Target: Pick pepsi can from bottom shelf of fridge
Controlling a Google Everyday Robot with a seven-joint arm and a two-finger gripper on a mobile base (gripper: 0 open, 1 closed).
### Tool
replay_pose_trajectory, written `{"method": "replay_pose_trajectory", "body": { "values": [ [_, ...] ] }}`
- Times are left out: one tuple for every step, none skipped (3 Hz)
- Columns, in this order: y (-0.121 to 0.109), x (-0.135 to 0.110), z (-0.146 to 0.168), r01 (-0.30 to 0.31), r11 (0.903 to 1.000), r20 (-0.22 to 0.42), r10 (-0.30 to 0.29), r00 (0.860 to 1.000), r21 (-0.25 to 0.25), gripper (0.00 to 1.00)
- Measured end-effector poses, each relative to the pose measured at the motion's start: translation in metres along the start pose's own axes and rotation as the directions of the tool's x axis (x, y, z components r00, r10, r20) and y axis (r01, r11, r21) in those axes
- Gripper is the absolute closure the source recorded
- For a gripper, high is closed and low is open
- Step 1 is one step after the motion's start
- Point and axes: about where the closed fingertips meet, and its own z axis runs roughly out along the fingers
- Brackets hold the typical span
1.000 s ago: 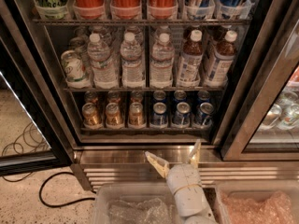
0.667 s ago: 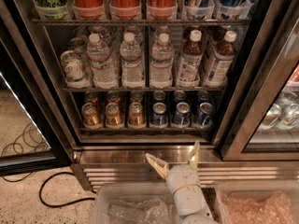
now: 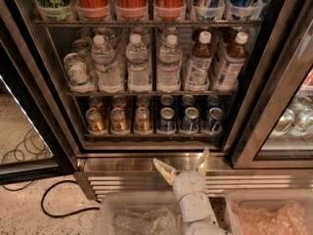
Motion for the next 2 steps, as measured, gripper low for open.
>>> {"method": "replay_pose_trajectory", "body": {
  "values": [
    [0.015,0.012,0.009,-0.054,0.9986,-0.006,0.054,0.999,-0.004,0.0],
    [0.024,0.025,0.029,-0.084,0.9965,0.021,0.084,0.996,-0.004,0.0]
  ]
}}
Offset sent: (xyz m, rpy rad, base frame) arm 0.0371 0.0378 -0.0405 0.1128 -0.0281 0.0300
